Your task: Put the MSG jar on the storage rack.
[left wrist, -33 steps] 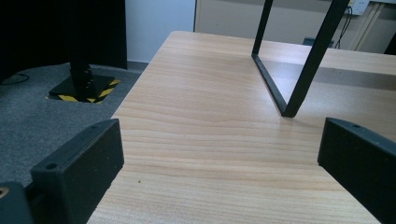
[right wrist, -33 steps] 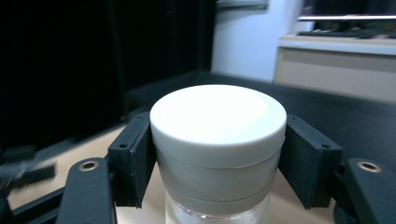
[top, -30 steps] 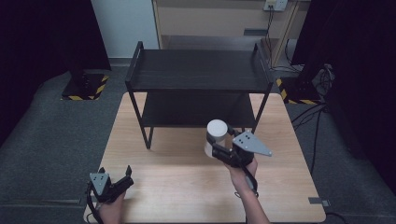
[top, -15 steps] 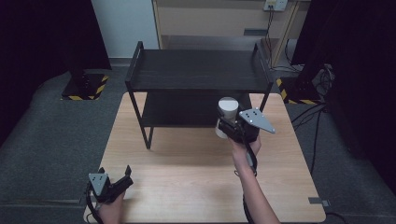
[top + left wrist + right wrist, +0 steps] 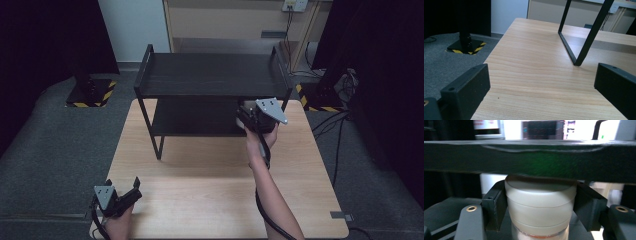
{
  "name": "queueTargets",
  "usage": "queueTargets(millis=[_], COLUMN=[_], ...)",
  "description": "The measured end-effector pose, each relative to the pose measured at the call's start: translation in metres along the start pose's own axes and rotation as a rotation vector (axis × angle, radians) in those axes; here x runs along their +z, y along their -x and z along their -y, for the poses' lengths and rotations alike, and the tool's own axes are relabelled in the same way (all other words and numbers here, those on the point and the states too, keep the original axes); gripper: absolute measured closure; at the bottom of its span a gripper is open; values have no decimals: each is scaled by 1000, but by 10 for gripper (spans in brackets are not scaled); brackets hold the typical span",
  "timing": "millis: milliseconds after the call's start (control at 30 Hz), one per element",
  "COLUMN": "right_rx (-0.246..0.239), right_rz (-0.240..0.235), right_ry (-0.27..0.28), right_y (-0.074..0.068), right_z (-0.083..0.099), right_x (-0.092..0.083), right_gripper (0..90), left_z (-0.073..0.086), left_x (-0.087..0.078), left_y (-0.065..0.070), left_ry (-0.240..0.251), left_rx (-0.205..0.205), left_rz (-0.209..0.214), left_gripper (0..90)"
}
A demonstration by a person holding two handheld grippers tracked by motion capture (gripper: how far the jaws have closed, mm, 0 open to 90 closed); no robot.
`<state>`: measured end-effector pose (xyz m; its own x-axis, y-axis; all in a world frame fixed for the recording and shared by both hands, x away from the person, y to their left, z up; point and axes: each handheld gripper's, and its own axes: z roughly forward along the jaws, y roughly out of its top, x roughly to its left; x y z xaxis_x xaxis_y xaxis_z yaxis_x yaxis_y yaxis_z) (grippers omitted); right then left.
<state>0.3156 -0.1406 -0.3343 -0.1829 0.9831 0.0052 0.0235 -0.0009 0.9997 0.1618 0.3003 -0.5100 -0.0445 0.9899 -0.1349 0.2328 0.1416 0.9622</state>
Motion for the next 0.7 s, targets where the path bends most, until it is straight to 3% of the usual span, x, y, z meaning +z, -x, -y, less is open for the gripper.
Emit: queueTargets(millis=[67,100,133,267,700], right_rx=[5,5,22,30,8], right_rz=[48,48,87,129,136], right_ry=[1,1,-6,3,-2], right_y=[-7,-7,-13,-20,-24], right_z=[2,2,2,5,4], right_x=[7,7,14,22,30], right_gripper=[335,335,335,334,332], left_z=[0,0,0,0,-1], left_x=[0,0,0,0,0], left_y=[0,0,0,0,-1], left_ry=[-1,-1,-2,-3,-6], left_rx=[-2,-2,-2,1,0], left_rz=[-1,-1,0,2,5], left_gripper=[0,0,0,0,0])
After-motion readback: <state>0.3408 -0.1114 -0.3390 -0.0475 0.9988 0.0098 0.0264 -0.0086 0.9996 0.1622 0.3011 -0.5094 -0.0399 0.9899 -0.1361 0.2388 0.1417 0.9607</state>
